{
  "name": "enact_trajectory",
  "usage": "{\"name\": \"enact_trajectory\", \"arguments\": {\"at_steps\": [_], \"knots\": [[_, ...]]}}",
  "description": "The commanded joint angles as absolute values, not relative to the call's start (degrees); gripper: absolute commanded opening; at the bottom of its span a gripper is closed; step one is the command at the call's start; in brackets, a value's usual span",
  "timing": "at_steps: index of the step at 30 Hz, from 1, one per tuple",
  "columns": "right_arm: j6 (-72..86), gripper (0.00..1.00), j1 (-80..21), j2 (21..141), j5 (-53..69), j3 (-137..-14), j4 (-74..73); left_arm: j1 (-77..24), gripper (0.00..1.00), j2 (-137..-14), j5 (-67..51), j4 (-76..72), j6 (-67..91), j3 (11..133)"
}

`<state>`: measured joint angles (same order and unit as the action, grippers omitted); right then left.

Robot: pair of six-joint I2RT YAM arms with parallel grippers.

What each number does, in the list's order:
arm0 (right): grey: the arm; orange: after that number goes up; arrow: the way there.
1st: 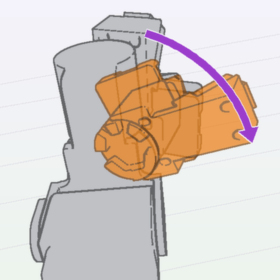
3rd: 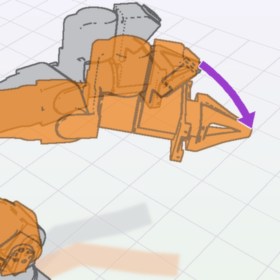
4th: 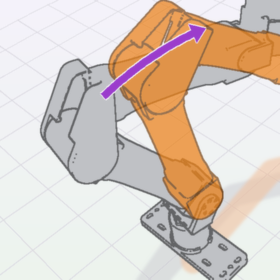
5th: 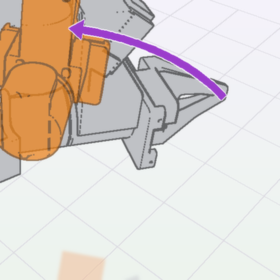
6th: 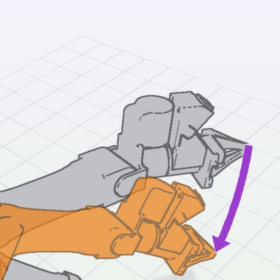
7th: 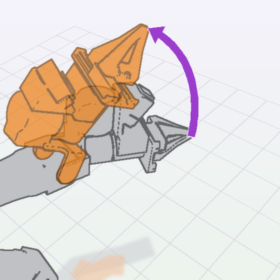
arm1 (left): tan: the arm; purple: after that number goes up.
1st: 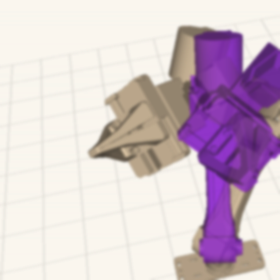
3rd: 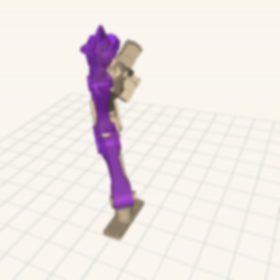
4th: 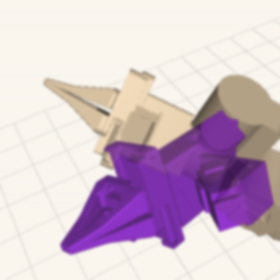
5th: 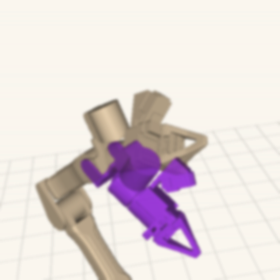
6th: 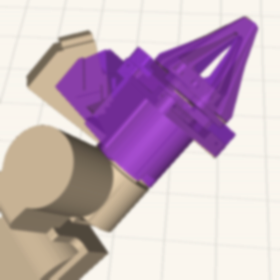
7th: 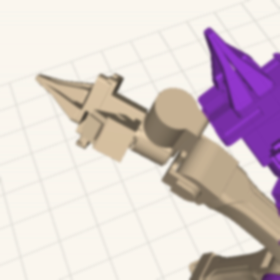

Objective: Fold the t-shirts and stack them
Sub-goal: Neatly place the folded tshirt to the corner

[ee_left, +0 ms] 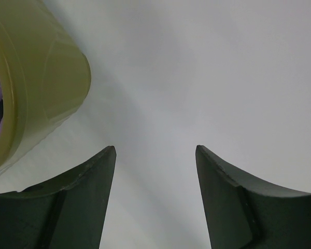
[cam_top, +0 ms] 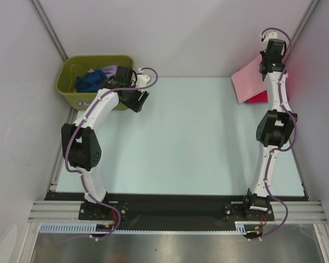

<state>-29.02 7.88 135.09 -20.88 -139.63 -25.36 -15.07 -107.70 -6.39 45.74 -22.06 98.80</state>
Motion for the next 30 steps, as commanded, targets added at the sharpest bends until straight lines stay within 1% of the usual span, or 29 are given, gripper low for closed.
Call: {"name": "enact_trajectory", "arguments": {"at_steps": [1,9,15,21,24,25,26,28,29,30], "knots": [[-30.4,0.00,10.5,131.7,-18.5,-138.0,-19.6,-14.7,0.69,-107.3,-6.0,45.8,-23.2,99.5],[-31.8,0.00,13.1,139.1,-18.6,-138.5,-13.1,-14.7,0.69,-106.3,-4.7,47.6,-24.5,99.9],[-31.3,0.00,15.3,143.3,-14.1,-139.6,-9.7,-14.9,0.69,-106.8,-3.0,48.3,-25.5,100.2],[-31.9,0.00,16.0,147.3,-20.4,-139.2,-3.9,-16.0,0.69,-107.7,-1.9,49.0,-26.5,100.5],[-31.8,0.00,16.3,148.5,-21.3,-139.2,-1.6,-17.0,0.69,-108.1,-1.0,49.0,-27.2,100.4],[-31.9,0.07,16.6,148.5,-21.3,-139.0,-0.9,-17.1,0.69,-108.2,-0.9,49.0,-27.5,100.5],[-32.1,0.38,16.6,148.7,-21.4,-138.9,-0.5,-17.4,0.69,-108.2,-0.7,49.0,-27.6,100.5],[-32.0,0.71,16.6,148.2,-21.7,-138.9,-0.4,-17.6,0.69,-108.3,-0.6,49.1,-27.9,100.5],[-31.5,0.93,16.6,147.9,-22.5,-139.0,-0.5,-17.7,0.69,-108.4,-0.6,49.1,-27.9,100.6],[-30.8,0.99,16.6,147.4,-24.6,-139.3,1.3,-17.8,0.69,-108.4,-0.5,49.1,-27.9,100.7]]}}
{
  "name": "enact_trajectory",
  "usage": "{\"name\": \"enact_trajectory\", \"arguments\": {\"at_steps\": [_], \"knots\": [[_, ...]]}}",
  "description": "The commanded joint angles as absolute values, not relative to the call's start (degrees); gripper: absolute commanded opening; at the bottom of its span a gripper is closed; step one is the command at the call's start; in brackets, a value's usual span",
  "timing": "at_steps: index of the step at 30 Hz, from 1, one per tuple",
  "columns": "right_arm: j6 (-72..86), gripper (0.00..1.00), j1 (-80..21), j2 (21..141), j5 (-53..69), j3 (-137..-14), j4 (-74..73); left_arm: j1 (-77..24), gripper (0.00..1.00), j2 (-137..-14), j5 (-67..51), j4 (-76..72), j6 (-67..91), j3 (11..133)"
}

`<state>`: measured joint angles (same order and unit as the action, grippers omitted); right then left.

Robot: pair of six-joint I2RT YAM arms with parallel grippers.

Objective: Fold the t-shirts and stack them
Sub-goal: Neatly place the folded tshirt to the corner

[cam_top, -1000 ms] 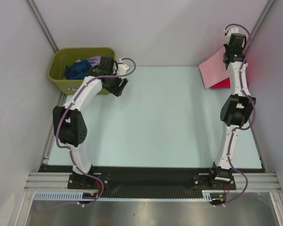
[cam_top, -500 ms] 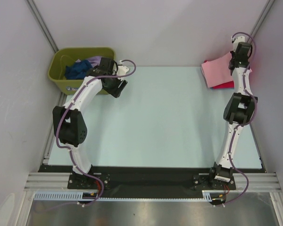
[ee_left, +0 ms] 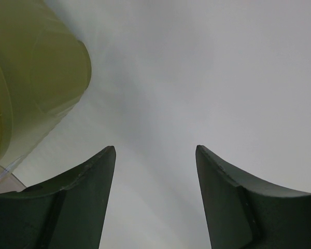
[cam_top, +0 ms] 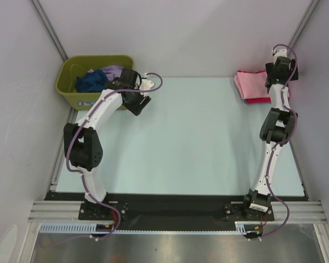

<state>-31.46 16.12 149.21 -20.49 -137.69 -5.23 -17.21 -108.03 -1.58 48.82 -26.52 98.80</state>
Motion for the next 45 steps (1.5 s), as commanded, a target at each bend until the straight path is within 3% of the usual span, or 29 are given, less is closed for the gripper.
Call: {"name": "enact_trajectory", "arguments": {"at_steps": [1,5,11,20,23,25,27,29,36,45], "knots": [[-29.1,1.00,16.6,147.0,-25.1,-139.9,0.4,-17.8,0.69,-108.2,-0.6,49.5,-27.9,100.9],[-23.0,1.00,15.0,141.1,-25.4,-140.2,-6.1,-17.8,0.69,-106.4,-0.4,49.7,-28.2,100.8],[-7.4,1.00,10.4,122.3,-22.2,-125.4,-17.5,-17.8,0.70,-97.8,-3.9,50.0,-28.9,96.2],[5.7,1.00,4.0,89.4,-13.3,-87.7,-24.3,-16.0,0.73,-75.3,-4.5,46.2,-27.5,76.4],[9.1,1.00,0.2,78.7,-10.1,-76.1,-25.9,-14.9,0.75,-66.2,-4.4,42.1,-25.9,63.9],[13.3,1.00,-2.7,73.6,-7.5,-69.6,-25.8,-14.0,0.79,-62.0,-4.6,39.6,-25.5,59.2],[16.3,1.00,-4.5,65.9,-4.5,-60.7,-24.7,-12.7,0.99,-56.0,-4.7,37.9,-24.9,53.2],[20.6,1.00,-6.8,59.4,-1.7,-53.6,-23.6,-11.5,1.00,-52.9,-5.6,37.7,-24.9,49.2],[25.2,1.00,-13.7,50.1,-0.6,-43.6,-21.3,-6.4,1.00,-43.5,-10.6,35.7,-23.0,42.5],[24.5,1.00,-16.0,49.5,-1.4,-42.3,-20.0,-5.5,1.00,-39.6,-11.2,34.7,-24.6,38.6]]}}
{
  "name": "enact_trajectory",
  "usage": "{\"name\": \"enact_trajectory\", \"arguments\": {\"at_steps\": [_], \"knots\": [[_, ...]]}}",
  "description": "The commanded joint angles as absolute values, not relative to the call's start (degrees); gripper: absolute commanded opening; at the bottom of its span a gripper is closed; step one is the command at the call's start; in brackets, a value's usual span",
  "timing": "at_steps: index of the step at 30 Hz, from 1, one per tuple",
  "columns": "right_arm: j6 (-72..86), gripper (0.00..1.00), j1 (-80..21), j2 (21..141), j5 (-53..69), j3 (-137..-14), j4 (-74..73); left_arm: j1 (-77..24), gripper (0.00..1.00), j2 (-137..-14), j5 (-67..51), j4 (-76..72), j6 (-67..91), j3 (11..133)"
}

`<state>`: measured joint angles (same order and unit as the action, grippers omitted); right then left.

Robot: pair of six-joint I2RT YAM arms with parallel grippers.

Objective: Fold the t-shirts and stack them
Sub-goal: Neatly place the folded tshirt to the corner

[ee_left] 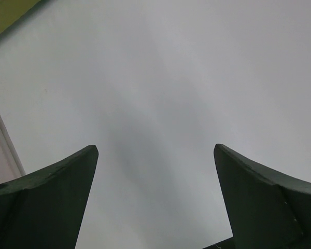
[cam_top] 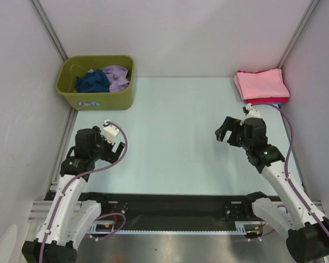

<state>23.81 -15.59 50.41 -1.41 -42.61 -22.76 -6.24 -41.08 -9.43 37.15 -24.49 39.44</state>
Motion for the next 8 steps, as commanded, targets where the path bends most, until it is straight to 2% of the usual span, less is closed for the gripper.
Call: {"name": "enact_trajectory", "arguments": {"at_steps": [1,8], "knots": [[24.6,1.00,-16.0,49.4,-1.4,-42.2,-20.0,-5.4,1.00,-39.2,-11.0,34.8,-24.7,38.4],[23.0,1.00,-16.4,46.7,-2.4,-40.3,-17.8,-5.4,1.00,-38.7,-10.4,34.4,-25.0,37.6]]}}
